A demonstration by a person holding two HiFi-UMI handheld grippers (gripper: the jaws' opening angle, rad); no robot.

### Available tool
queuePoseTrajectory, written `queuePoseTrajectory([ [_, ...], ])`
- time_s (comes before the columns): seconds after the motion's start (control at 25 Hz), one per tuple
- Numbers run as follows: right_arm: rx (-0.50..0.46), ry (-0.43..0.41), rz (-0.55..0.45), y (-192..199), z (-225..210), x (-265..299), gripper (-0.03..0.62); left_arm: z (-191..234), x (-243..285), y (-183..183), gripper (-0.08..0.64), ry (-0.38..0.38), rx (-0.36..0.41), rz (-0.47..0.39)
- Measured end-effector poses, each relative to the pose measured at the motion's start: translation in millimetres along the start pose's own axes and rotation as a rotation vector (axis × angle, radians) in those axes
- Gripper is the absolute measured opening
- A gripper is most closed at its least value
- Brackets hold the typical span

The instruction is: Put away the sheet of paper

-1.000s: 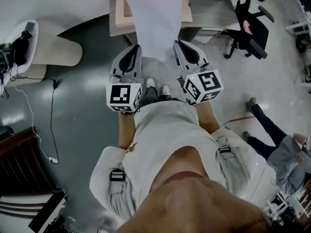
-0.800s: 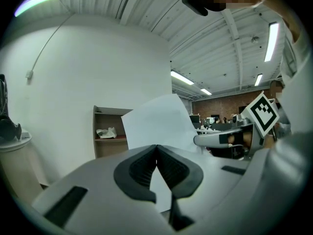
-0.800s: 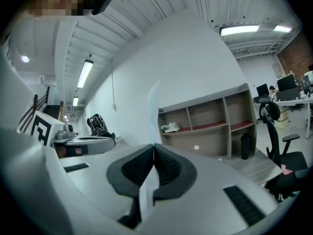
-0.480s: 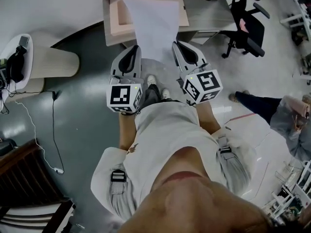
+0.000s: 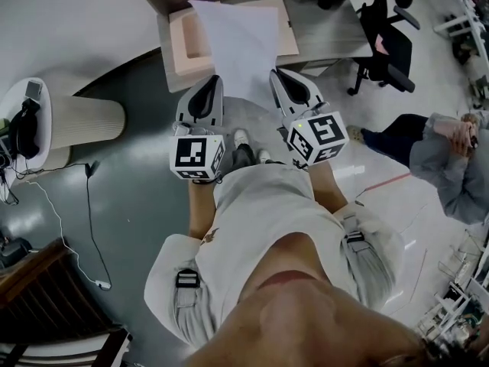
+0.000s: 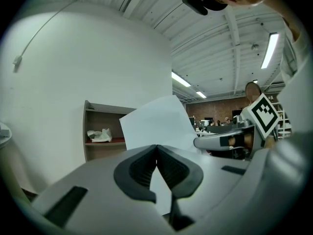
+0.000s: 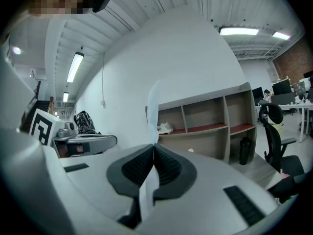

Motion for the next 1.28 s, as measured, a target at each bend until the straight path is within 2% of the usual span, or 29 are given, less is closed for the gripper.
queuePoseTrajectory([
  [0.68, -0.02, 0.072, 0.007, -12, 7, 69, 0.02, 69, 35, -14, 0.021, 0.076, -0.001, -0.008],
  [1.28, 0.006, 0.083, 0.061, 4, -3, 98, 0.02, 91, 59, 0, 0.021, 0.084, -0.028, 0.034],
])
Point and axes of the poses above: the fingertips, and each gripper's own axes: x forward along the fingers, z to its left, y out of its underside, the point moved 2 cm from there along -x, backward along the fingers, and after that the axes turned 8 degrees about -x, right-handed, at the moved point
